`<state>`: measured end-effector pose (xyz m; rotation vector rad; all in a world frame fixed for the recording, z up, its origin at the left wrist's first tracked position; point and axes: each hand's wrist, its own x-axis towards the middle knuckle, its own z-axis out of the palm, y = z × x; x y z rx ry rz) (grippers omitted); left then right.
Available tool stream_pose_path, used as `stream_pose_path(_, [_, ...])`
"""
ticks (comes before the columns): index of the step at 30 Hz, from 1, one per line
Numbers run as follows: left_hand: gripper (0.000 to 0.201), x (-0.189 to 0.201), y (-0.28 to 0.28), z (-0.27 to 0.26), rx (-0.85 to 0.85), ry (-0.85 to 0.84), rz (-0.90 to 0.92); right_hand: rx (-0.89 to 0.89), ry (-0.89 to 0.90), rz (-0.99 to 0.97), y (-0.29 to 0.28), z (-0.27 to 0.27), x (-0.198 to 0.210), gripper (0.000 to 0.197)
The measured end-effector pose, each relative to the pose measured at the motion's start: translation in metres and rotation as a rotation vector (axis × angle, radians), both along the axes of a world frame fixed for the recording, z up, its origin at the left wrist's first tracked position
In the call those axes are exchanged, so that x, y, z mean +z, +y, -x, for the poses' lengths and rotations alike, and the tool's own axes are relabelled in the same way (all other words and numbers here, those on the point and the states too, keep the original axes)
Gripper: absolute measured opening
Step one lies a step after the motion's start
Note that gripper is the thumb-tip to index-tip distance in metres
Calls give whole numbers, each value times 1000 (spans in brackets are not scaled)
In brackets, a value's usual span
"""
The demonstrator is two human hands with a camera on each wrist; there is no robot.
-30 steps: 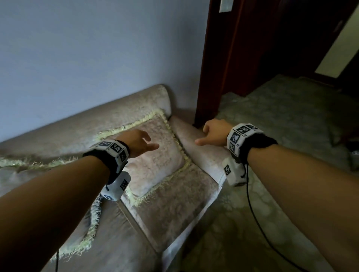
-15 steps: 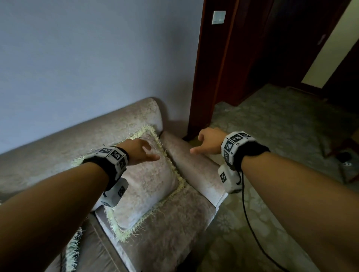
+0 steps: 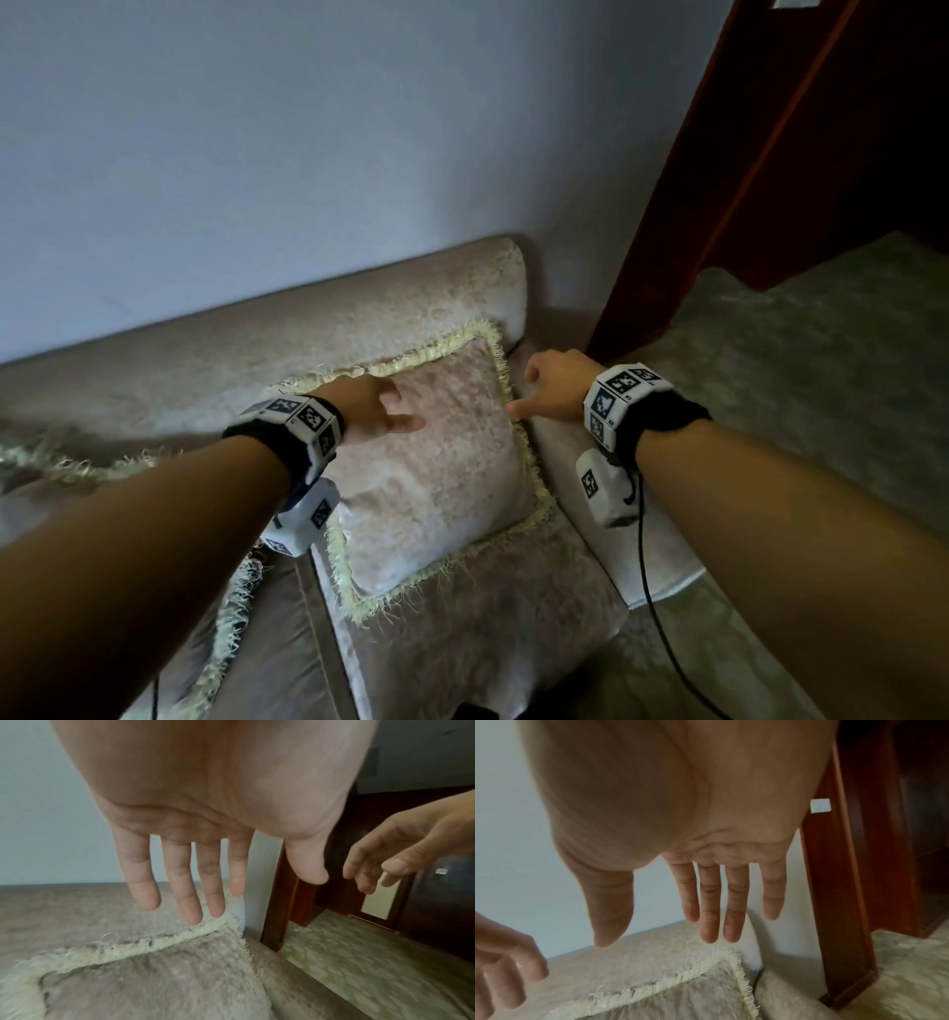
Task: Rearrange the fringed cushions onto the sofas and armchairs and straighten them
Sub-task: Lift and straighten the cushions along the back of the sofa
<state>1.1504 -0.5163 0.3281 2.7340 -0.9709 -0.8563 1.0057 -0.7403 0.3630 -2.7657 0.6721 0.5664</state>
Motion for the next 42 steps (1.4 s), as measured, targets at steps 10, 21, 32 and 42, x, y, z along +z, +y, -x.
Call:
stream_pose_path(10, [96, -36, -39, -24, 258, 31, -103, 248, 45, -158, -83, -75, -56, 55])
stream_pose_path(21, [83, -97, -89, -30, 429, 145, -177, 307, 129, -303, -141, -119, -125, 71])
stream_pose_path(32, [110, -222, -46, -53, 678, 180, -258, 197, 234, -333, -144, -157, -258, 91])
stream_pose_path(42, [131, -336, -10, -72, 948, 255, -257, -149, 270, -307, -180, -176, -360, 138])
